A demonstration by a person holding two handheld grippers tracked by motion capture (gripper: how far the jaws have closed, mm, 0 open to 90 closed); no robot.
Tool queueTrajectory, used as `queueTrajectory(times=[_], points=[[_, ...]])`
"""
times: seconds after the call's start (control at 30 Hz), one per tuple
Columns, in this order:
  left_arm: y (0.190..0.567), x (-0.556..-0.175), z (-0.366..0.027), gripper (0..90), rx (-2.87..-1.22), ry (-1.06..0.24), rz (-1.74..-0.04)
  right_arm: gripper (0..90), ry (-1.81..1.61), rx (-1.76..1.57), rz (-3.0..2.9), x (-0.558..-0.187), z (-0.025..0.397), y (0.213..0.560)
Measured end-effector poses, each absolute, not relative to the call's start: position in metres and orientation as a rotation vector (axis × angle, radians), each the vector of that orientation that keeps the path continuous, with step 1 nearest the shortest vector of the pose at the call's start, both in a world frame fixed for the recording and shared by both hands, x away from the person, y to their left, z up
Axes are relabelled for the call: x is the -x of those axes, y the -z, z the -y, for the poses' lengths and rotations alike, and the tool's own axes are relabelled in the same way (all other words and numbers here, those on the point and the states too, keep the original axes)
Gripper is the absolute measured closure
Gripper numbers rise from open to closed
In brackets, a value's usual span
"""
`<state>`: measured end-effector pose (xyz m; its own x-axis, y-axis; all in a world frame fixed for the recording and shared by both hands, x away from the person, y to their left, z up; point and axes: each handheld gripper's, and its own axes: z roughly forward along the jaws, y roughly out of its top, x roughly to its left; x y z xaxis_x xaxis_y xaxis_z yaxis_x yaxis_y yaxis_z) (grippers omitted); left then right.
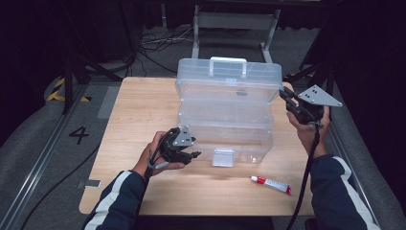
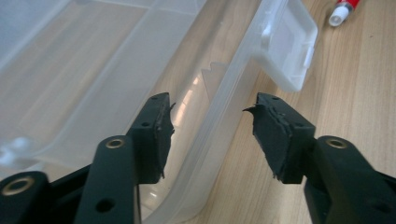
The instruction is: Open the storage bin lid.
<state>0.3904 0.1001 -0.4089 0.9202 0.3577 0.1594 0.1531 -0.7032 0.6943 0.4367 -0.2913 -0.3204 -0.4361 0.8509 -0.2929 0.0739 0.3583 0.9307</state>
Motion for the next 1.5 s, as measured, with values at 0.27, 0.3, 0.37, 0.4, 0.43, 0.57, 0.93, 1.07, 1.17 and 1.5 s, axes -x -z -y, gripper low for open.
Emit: queueTrajectory(times=[0.27, 0.3, 0.37, 0.4, 0.43, 0.57, 0.93, 1.07, 1.17, 1.5], points=[[0.416, -0.396, -0.094, 47.0, -2.369, -0.353, -0.36, 83.2, -1.173, -0.847, -1.766, -0.444, 0.29, 0.317], [0.415, -0.397, -0.092, 47.3, -2.383, -0.35, -0.35, 83.2, -1.175, -0.853, -1.766, -0.445, 0.29, 0.317], [0.414, -0.396, -0.088, 49.0, -2.39, -0.37, -0.311, 83.3, -1.173, -0.856, -1.774, -0.448, 0.29, 0.314], [0.414, -0.395, -0.087, 51.3, -2.386, -0.366, -0.296, 83.3, -1.176, -0.863, -1.781, -0.45, 0.291, 0.313], [0.414, -0.396, -0.083, 52.5, -2.395, -0.367, -0.276, 83.4, -1.18, -0.868, -1.786, -0.452, 0.291, 0.312], [0.414, -0.398, -0.076, 59.4, -2.416, -0.369, -0.249, 83.7, -1.187, -0.876, -1.787, -0.458, 0.292, 0.31], [0.415, -0.4, -0.077, 70.9, -2.48, -0.376, -0.242, 84.5, -1.187, -0.919, -1.769, -0.474, 0.29, 0.306], [0.415, -0.401, -0.079, 72.8, -2.481, -0.369, -0.227, 84.6, -1.192, -0.939, -1.773, -0.479, 0.29, 0.304], [0.414, -0.401, -0.081, 74.1, -2.474, -0.349, -0.223, 84.7, -1.193, -0.944, -1.772, -0.481, 0.29, 0.304], [0.413, -0.401, -0.088, 77.8, -2.463, -0.313, -0.19, 85.0, -1.19, -0.968, -1.773, -0.481, 0.288, 0.302]])
